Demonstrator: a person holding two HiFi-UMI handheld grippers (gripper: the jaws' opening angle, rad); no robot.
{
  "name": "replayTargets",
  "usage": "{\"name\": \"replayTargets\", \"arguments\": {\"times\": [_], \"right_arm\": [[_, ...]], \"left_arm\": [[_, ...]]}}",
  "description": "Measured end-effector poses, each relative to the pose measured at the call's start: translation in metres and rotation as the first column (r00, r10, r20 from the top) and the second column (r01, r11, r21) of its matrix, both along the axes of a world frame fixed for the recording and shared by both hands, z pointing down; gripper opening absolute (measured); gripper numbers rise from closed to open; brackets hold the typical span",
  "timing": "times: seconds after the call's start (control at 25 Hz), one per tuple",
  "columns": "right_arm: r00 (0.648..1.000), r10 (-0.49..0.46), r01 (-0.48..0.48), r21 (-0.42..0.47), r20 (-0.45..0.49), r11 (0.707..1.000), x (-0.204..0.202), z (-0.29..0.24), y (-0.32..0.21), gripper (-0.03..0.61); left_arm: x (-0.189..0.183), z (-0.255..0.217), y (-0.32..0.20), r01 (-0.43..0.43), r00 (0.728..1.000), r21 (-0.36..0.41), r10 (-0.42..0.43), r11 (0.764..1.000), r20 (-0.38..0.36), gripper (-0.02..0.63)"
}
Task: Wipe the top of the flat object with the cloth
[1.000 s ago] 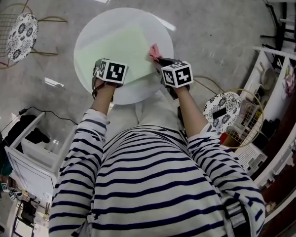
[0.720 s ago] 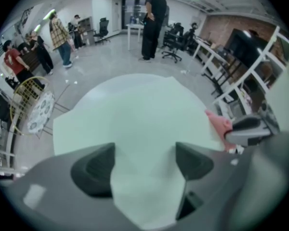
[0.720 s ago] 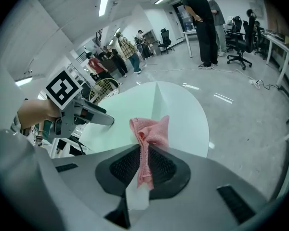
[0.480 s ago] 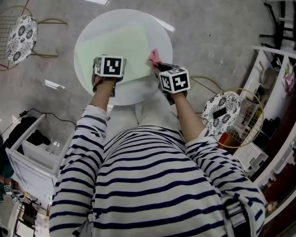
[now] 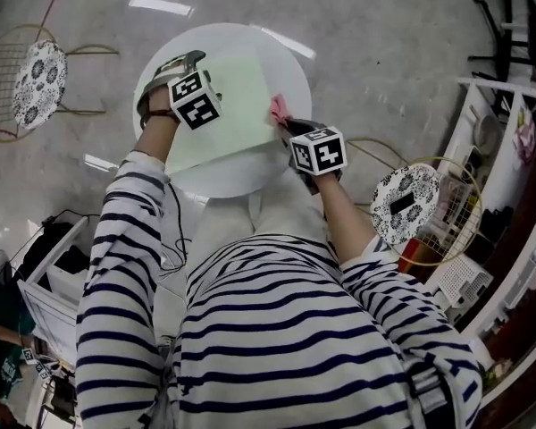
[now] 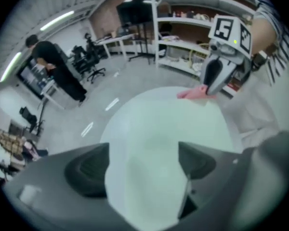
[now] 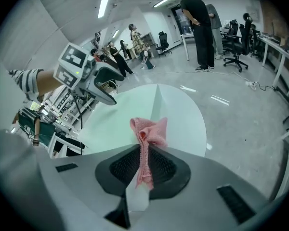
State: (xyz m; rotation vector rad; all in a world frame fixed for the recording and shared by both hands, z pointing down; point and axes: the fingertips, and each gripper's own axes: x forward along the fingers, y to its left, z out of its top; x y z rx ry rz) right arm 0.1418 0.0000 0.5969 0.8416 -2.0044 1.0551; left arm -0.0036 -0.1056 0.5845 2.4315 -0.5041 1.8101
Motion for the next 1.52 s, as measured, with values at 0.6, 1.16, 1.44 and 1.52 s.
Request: {"name": "replayTargets", "arguments": {"times": [0.6, 1.16, 1.44, 1.52], "right_arm": [[0.997, 0.025, -0.029, 0.05, 0.079, 0.998, -0.006, -0.049, 0.022, 0.046], [0.997, 0.016, -0.013, -0.044, 0.079, 0.999, -0.057, -0.01, 0.027, 0.046], [0.999, -0.038, 0.037, 0.046, 0.02, 0.998, -0.067, -0.008, -0.017, 0.046], [0.999, -0.054, 0.054, 0.078, 0.006, 0.996, -0.067, -0.009, -0.033, 0.046]], "left_arm": [[-0.002, 0.045, -0.006, -0.016, 0.999, -0.397, 0.028, 0.918, 0.023, 0.443], [-0.043, 0.049, 0.014, 0.397, 0.896, -0.456, -0.445, 0.797, 0.003, 0.443], [-0.079, 0.05, 0.038, 0.652, 0.689, -0.468, -0.724, 0.596, 0.038, 0.443], [-0.083, 0.049, 0.05, 0.721, 0.593, -0.481, -0.804, 0.499, 0.056, 0.442]]}}
